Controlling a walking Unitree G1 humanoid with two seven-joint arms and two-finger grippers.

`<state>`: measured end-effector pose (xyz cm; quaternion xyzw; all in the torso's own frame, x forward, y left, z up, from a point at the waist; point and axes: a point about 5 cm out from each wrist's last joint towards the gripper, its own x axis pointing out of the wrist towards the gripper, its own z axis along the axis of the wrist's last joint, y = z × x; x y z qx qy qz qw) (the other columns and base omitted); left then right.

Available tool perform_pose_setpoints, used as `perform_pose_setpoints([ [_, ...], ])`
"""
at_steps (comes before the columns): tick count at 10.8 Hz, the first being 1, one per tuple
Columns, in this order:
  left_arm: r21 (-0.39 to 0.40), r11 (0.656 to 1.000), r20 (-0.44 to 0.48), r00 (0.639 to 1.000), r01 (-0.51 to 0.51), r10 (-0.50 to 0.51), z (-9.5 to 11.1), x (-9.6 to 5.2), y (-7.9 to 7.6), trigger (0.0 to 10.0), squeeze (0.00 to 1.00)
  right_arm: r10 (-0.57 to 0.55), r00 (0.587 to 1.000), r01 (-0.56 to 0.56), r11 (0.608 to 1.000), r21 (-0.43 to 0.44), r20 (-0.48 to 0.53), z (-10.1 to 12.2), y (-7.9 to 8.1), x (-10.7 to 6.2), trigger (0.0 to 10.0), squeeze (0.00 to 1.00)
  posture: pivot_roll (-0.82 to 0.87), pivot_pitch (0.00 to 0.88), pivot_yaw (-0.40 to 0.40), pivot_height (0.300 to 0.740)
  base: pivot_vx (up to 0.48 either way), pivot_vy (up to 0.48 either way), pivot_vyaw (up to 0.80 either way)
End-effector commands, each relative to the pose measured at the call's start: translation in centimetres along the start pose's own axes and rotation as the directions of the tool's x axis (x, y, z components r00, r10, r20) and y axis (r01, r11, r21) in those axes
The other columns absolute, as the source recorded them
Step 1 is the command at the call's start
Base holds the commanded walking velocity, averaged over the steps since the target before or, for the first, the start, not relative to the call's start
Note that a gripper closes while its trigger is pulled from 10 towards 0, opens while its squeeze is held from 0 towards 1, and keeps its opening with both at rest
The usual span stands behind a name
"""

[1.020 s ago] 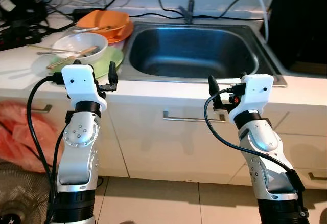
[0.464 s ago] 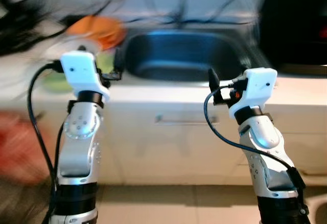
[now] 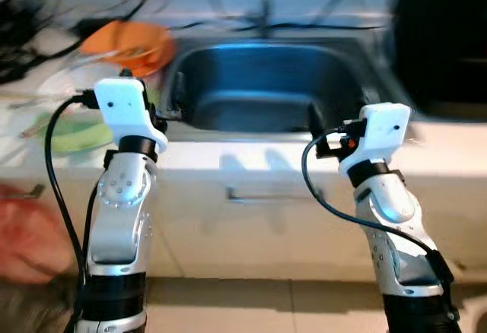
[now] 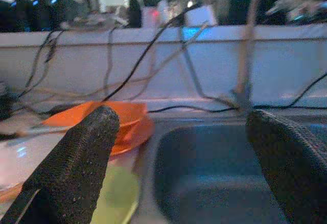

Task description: Kitchen organization

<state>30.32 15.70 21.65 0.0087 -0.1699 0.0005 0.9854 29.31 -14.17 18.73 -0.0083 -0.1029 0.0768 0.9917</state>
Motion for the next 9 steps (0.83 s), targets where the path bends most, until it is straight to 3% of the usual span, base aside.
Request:
perform_pose_setpoints([
  [1, 0.031, 1.000, 0.013, 1.000, -0.002, 0.002, 0.24, -0.27, 0.26, 10.0, 0.00, 0.005, 1.000, -0.005, 1.000, -0.008, 0.017, 0.30, 0.04, -0.06, 10.0, 0.00, 0.11, 0.006, 0.024, 0.740, 0.000, 0.000, 0.00],
  [2, 0.022, 1.000, 0.009, 1.000, -0.009, 0.009, 0.18, -0.33, 0.42, 10.0, 0.00, 0.008, 1.000, -0.008, 1.000, -0.009, 0.015, 0.24, 0.08, -0.11, 10.0, 0.00, 0.11, 0.007, 0.024, 0.740, 0.000, 0.000, 0.00],
  [4, 0.028, 1.000, 0.008, 1.000, -0.008, 0.008, 0.14, -0.39, 0.50, 10.0, 0.00, 0.013, 1.000, -0.012, 1.000, -0.010, 0.014, 0.17, 0.20, -0.15, 10.0, 0.00, 0.11, 0.007, 0.025, 0.740, 0.240, 0.416, 0.00],
  [7, 0.018, 1.000, -0.001, 1.000, -0.013, 0.013, -0.04, -0.45, 0.43, 10.0, 0.00, 0.015, 1.000, -0.015, 1.000, -0.013, 0.008, 0.07, 0.21, -0.23, 10.0, 0.00, 0.11, 0.012, 0.025, 0.740, 0.000, 0.424, 0.00],
  [9, 0.020, 1.000, -0.010, 1.000, -0.008, 0.009, -0.23, -0.54, 0.14, 10.0, 0.00, 0.011, 1.000, -0.011, 1.000, -0.013, 0.005, 0.01, 0.17, -0.30, 10.0, 0.00, 0.11, 0.017, 0.026, 0.740, 0.000, 0.000, 0.00],
])
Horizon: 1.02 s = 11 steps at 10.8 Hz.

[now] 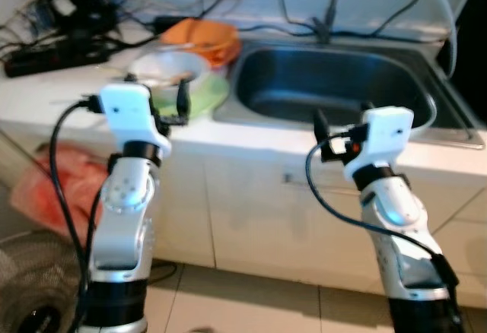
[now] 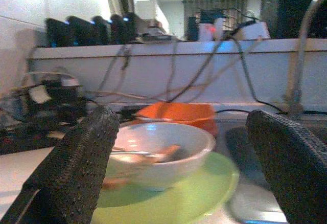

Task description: Kitchen organization

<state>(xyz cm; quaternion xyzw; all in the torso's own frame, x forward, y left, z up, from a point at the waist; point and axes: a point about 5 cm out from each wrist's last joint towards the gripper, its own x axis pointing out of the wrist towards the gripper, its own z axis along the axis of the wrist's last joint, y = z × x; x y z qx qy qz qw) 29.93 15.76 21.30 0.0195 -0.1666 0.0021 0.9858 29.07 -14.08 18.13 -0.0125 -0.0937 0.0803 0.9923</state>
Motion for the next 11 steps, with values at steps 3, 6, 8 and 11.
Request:
perform_pose_setpoints([
  [3, 0.007, 1.000, -0.003, 1.000, 0.017, -0.017, 0.06, 0.04, -0.17, 10.0, 0.00, -0.006, 1.000, 0.006, 1.000, -0.006, 0.022, 0.45, 0.00, 0.01, 10.0, 0.00, 0.11, 0.017, 0.031, 0.740, 0.000, 0.000, 0.00],
  [6, 0.004, 0.999, 0.006, 0.999, 0.045, -0.045, 0.27, 0.14, -0.52, 10.0, 0.00, -0.016, 1.000, 0.016, 1.000, -0.007, 0.025, 0.48, -0.04, 0.00, 10.0, 0.00, 0.11, 0.018, 0.033, 0.740, 0.160, 0.000, 0.00],
  [8, 0.002, 0.999, 0.003, 0.999, 0.037, -0.037, 0.22, 0.14, -0.45, 10.0, 0.00, -0.023, 0.999, 0.023, 1.000, -0.007, 0.026, 0.47, -0.15, -0.02, 10.0, 0.00, 0.11, 0.019, 0.034, 0.740, 0.480, 0.000, 0.00],
  [11, 0.003, 0.999, -0.003, 0.999, 0.039, -0.039, 0.10, 0.09, -0.42, 10.0, 0.00, -0.026, 0.999, 0.026, 1.000, -0.006, 0.026, 0.42, -0.12, -0.12, 10.0, 0.00, 0.11, 0.022, 0.036, 0.740, 0.467, 0.000, 0.00],
])
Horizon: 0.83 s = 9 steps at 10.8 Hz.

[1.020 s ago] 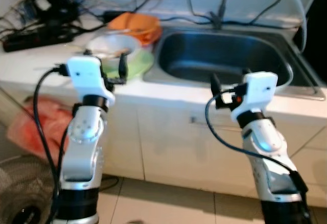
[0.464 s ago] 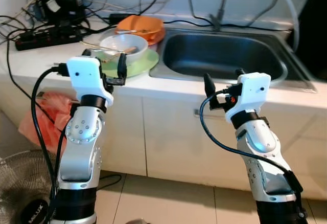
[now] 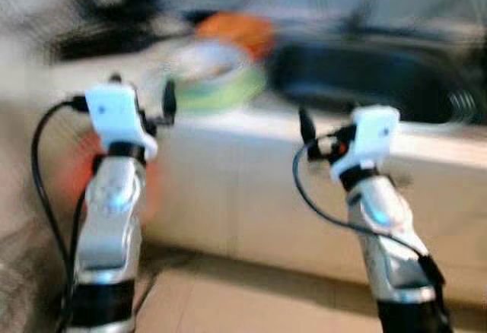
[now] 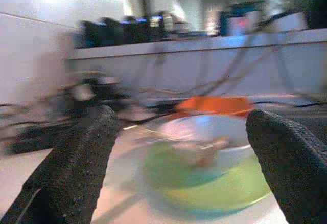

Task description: Kitchen organization

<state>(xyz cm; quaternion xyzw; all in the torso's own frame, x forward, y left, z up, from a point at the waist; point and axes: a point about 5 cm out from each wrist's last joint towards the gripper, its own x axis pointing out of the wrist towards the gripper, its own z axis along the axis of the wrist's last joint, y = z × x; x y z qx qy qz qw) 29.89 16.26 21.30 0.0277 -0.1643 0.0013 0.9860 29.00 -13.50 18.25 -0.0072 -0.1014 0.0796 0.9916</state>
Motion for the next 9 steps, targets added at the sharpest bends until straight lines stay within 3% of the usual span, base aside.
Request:
perform_pose_setpoints([
  [1, -0.014, 0.999, 0.000, 0.999, 0.035, -0.035, 0.08, 0.09, -0.96, 10.0, 0.00, -0.023, 1.000, 0.023, 1.000, -0.015, 0.011, 0.28, -0.66, -0.17, 10.0, 0.00, 0.11, 0.022, 0.036, 0.740, 0.465, 0.000, 0.00],
  [2, -0.021, 0.999, -0.014, 1.000, 0.024, -0.025, -0.10, 0.11, -0.98, 10.0, 0.00, -0.024, 1.000, 0.024, 1.000, -0.015, 0.012, 0.28, -0.66, -0.21, 10.0, 0.00, 0.11, 0.023, 0.035, 0.740, 0.341, 0.000, 0.00],
  [6, 0.004, 1.000, 0.017, 1.000, 0.012, -0.012, 0.30, 0.17, -1.11, 10.0, 0.00, -0.022, 1.000, 0.023, 1.000, -0.018, 0.012, 0.32, -0.74, -0.16, 10.0, 0.00, 0.11, 0.025, 0.031, 0.740, 0.000, 0.000, 0.00],
  [9, -0.001, 0.999, 0.004, 0.999, 0.044, -0.044, -0.65, -0.43, -0.92, 10.0, 0.00, -0.018, 1.000, 0.019, 1.000, -0.019, 0.010, 0.30, -0.71, -0.01, 10.0, 0.00, 0.11, 0.020, 0.030, 0.740, 0.000, 0.000, 0.00],
])
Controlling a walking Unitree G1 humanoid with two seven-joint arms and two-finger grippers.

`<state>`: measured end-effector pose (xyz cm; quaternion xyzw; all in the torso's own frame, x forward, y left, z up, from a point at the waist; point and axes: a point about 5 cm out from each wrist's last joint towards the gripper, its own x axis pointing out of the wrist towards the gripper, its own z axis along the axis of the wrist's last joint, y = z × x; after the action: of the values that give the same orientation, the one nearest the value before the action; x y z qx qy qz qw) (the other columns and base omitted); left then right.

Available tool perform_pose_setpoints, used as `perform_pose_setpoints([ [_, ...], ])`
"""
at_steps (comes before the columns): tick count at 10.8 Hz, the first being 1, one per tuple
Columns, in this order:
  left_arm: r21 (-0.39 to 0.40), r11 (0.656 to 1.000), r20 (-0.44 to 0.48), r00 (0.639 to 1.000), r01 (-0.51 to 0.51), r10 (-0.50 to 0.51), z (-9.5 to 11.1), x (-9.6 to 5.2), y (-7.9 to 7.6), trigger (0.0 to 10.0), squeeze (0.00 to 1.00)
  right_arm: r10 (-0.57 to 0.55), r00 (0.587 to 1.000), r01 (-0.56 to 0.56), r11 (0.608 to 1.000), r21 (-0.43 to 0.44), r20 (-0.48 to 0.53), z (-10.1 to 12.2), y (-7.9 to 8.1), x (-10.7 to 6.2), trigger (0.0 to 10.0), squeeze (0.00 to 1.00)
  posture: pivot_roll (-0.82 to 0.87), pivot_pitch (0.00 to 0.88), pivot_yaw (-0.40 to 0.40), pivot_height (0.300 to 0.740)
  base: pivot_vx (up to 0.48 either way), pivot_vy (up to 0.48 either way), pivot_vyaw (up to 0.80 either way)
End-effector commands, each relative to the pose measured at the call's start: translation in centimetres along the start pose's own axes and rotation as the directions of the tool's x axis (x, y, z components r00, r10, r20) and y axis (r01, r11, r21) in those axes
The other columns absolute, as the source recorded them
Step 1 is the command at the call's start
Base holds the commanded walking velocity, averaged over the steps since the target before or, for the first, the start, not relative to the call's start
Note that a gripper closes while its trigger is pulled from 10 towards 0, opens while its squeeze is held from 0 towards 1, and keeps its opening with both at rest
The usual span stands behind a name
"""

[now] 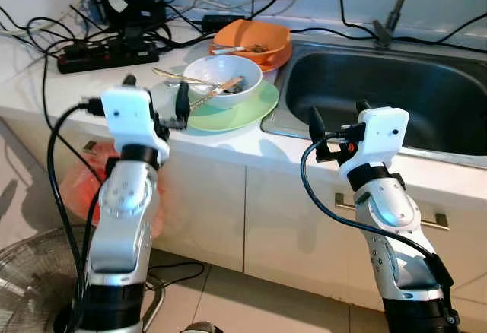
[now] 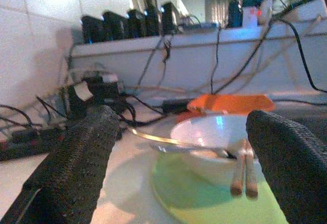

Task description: Kitchen organization

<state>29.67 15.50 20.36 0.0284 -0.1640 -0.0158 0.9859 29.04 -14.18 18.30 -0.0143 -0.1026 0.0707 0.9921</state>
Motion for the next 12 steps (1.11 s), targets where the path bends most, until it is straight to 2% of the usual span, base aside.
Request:
perform_pose_setpoints([
  [1, -0.017, 0.999, -0.021, 0.999, 0.027, -0.028, -0.7, 0.0, -0.4, 10.0, 0.00, 0.001, 1.000, -0.001, 1.000, -0.001, 0.010, 0.3, 0.0, 0.1, 10.0, 0.00, 0.11, 0.019, 0.029, 0.740, 0.000, 0.000, 0.00],
  [3, -0.054, 0.996, -0.061, 0.996, 0.066, -0.069, -1.8, 0.0, -0.8, 10.0, 0.00, 0.009, 1.000, -0.009, 1.000, -0.002, 0.006, 0.2, 0.1, 0.1, 10.0, 0.00, 0.10, 0.019, 0.029, 0.740, 0.000, 0.000, 0.00],
  [6, -0.063, 0.994, -0.054, 0.994, 0.093, -0.096, -2.5, 0.3, -1.2, 10.0, 0.00, 0.008, 1.000, -0.008, 1.000, -0.007, 0.008, 0.3, 0.0, 0.1, 10.0, 0.00, 0.09, 0.015, 0.028, 0.740, 0.000, 0.000, 0.00],
  [9, -0.076, 0.991, -0.035, 0.993, 0.113, -0.116, -2.9, 1.0, -1.5, 10.0, 0.00, 0.008, 1.000, -0.008, 1.000, -0.010, 0.008, 0.4, 0.0, 0.0, 10.0, 0.00, 0.08, 0.014, 0.028, 0.740, 0.000, 0.000, 0.00],
  [12, -0.062, 0.992, -0.026, 0.993, 0.114, -0.116, -4.0, 2.2, -1.5, 10.0, 0.00, 0.006, 1.000, -0.006, 1.000, -0.018, 0.010, 0.5, -0.2, 0.0, 10.0, 0.00, 0.06, 0.014, 0.027, 0.740, 0.000, 0.000, 0.00],
])
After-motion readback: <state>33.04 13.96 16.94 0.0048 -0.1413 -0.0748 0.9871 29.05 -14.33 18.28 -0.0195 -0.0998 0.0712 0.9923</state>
